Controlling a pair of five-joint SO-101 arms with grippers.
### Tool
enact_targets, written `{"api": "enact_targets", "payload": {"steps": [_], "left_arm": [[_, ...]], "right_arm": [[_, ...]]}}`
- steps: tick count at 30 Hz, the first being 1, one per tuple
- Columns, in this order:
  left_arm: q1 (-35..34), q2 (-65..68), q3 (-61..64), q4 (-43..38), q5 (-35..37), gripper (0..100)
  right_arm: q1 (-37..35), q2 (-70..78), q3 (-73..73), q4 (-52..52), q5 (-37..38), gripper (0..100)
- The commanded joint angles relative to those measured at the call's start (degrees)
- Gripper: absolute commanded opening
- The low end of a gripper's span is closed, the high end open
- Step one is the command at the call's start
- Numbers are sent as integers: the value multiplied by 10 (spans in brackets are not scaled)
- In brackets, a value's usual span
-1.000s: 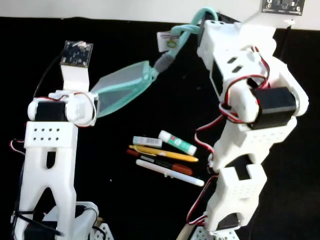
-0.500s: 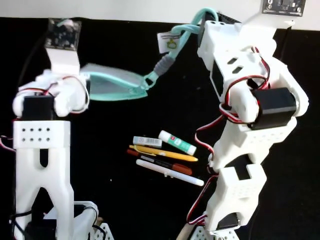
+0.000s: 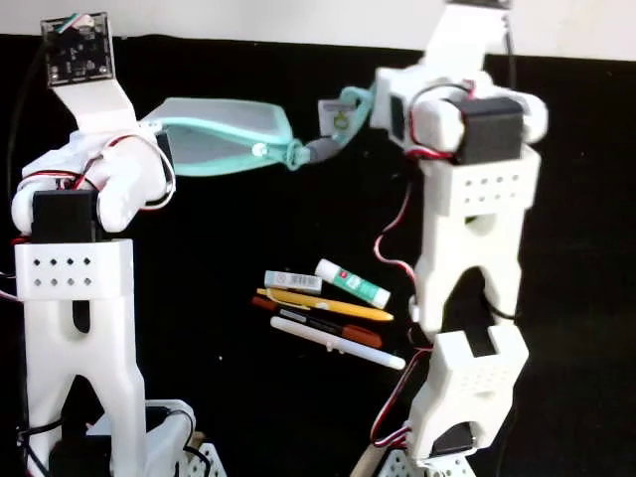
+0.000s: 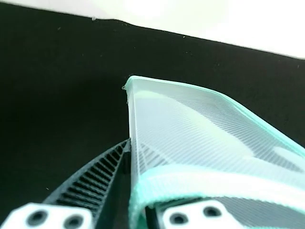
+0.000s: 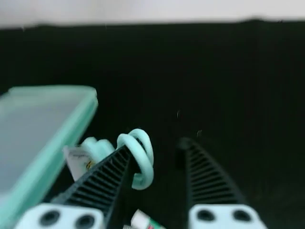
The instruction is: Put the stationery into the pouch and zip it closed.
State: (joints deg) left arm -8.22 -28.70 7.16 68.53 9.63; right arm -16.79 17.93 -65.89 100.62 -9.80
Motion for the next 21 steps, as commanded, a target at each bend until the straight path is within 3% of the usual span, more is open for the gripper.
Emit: {"api": "enact_targets", "payload": {"steps": [1, 14, 21], "left_arm": [[3, -1, -26, -25, 47, 6], [-32, 135, -33, -72, 183, 6], [-31, 146, -33, -73, 184, 6]], "right_arm": [[-8, -7, 49, 4, 24, 184], [-31, -7, 173, 4, 200, 200], [-31, -7, 218, 4, 248, 403]]}}
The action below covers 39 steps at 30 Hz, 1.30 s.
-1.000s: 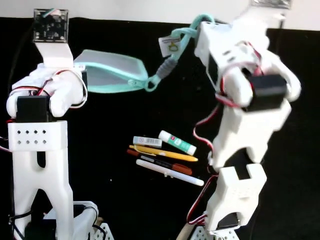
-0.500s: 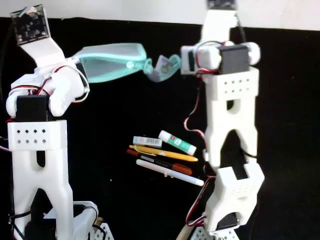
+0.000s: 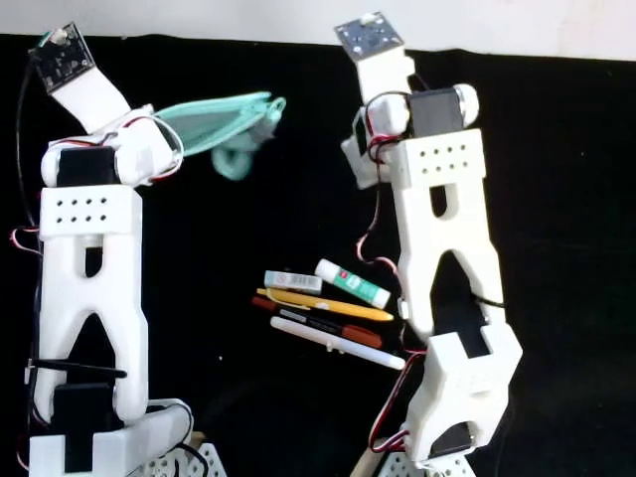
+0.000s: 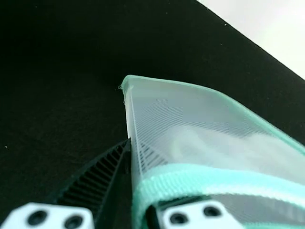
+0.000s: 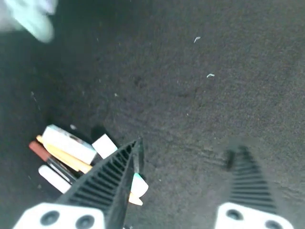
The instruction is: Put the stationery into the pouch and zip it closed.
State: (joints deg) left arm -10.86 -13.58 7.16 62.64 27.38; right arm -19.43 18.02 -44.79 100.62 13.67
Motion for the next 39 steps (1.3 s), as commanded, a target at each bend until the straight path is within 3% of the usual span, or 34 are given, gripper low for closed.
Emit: {"api": "enact_targets", "payload": {"steps": [1, 4, 12, 24, 39], "left_arm": [[-5, -5, -33, -14, 7, 6], [-5, -4, -32, -13, 15, 6], [-6, 0, -28, -31, 34, 6], [-6, 0, -27, -29, 29, 6], [-5, 0, -27, -26, 11, 6]], "right_arm": [[-5, -8, 15, 4, 13, 418], [-6, -8, 44, 3, 23, 424], [-19, -9, 126, 3, 132, 424], [-97, -9, 285, -7, 166, 424], [-99, -7, 506, -199, 204, 424]]}}
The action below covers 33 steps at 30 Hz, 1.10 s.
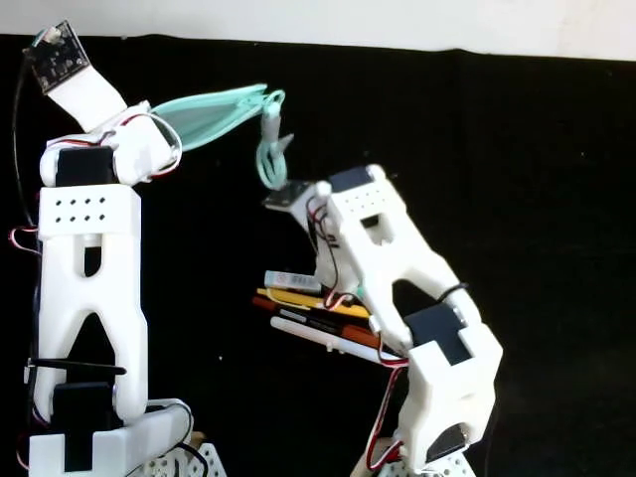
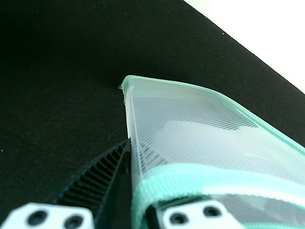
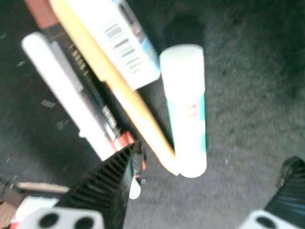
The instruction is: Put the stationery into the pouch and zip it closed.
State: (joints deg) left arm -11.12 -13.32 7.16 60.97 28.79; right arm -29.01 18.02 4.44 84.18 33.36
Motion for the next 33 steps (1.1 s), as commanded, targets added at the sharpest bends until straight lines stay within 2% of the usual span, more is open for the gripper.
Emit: {"api": "enact_targets", "payload": {"steps": [1, 9, 14, 21, 23, 26, 33], "left_arm": [[-2, -2, -27, -10, -4, 6], [-2, -2, -26, -10, -4, 6], [-2, -2, -26, -10, -4, 6], [-2, -2, -26, -10, -4, 6], [-2, -2, -26, -10, -4, 6], [-2, -2, -25, -10, -4, 6], [0, -2, -14, -11, -4, 6]], "right_arm": [[-3, -6, 19, -47, 6, 424], [-7, -4, 29, -124, 3, 424], [-15, 6, 28, -131, 3, 424], [-20, 97, 8, -138, -5, 421], [-18, 106, -8, -138, -39, 385], [-19, 109, -36, -138, -61, 276], [-25, 111, -44, -134, -33, 34]]}}
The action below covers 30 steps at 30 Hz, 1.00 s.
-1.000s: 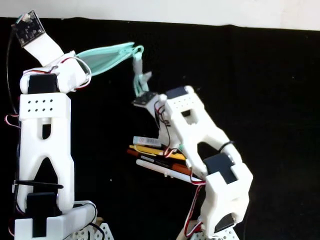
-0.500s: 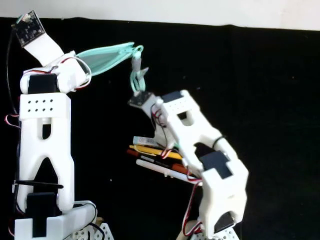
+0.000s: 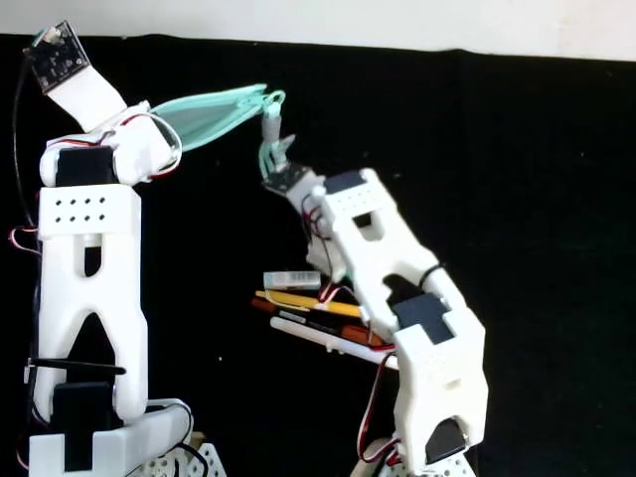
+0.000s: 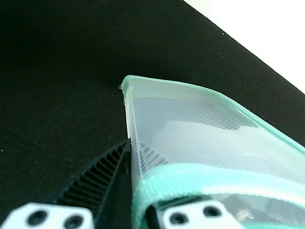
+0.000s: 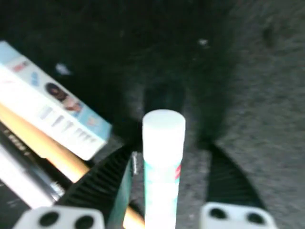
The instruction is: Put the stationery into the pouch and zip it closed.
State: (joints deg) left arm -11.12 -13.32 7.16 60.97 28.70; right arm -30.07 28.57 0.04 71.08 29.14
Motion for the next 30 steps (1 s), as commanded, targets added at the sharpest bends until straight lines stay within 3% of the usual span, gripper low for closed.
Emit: {"api": "enact_targets", "payload": {"steps": [1, 13, 20, 30], "left_arm": [[0, -2, -14, -11, -4, 7], [0, -2, -13, -11, -4, 7], [1, -2, -13, -12, -4, 7], [1, -2, -9, -12, -4, 7]], "right_arm": [[-13, 6, -1, -3, 1, 29], [9, -9, -22, -2, -48, 8], [58, -142, -83, -5, -82, 8], [51, -295, -186, -73, -144, 8]]}}
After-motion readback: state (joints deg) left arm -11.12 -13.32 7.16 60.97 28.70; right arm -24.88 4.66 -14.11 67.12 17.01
